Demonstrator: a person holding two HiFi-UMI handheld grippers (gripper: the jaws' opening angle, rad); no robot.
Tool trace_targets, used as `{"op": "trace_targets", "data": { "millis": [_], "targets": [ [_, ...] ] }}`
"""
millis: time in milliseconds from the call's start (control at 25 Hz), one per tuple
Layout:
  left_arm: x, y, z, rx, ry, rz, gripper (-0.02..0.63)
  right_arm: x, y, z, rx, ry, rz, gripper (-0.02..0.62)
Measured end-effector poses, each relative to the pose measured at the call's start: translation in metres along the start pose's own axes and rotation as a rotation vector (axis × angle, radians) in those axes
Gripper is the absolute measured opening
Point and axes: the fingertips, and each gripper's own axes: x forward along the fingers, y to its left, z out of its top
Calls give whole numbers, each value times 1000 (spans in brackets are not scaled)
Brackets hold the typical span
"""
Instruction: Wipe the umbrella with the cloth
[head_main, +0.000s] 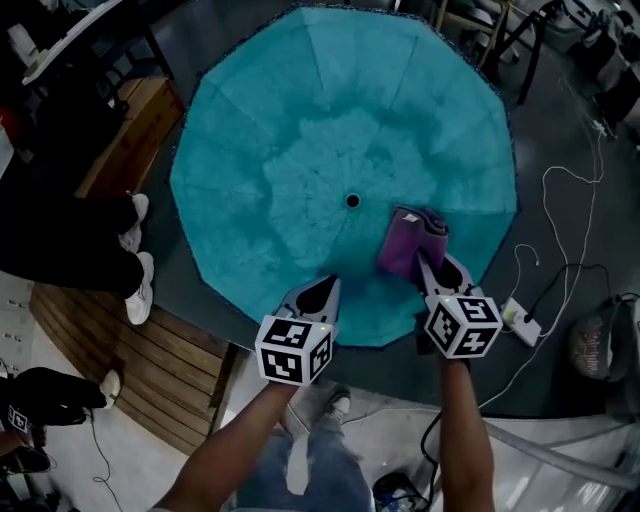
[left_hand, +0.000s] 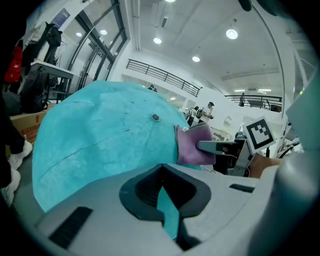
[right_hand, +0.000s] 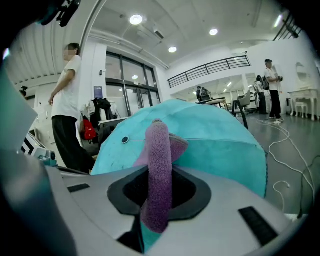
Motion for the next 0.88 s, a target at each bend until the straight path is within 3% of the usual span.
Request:
{"op": "trace_targets", "data": {
  "millis": [360,880],
  "targets": [
    [59,-74,11,106,31,-64,5,-30,-90,-9,95,-44,-46,77],
    [117,-135,1,211,96,-144,5,-67,-244,-94,177,74,-295,77]
  ]
}}
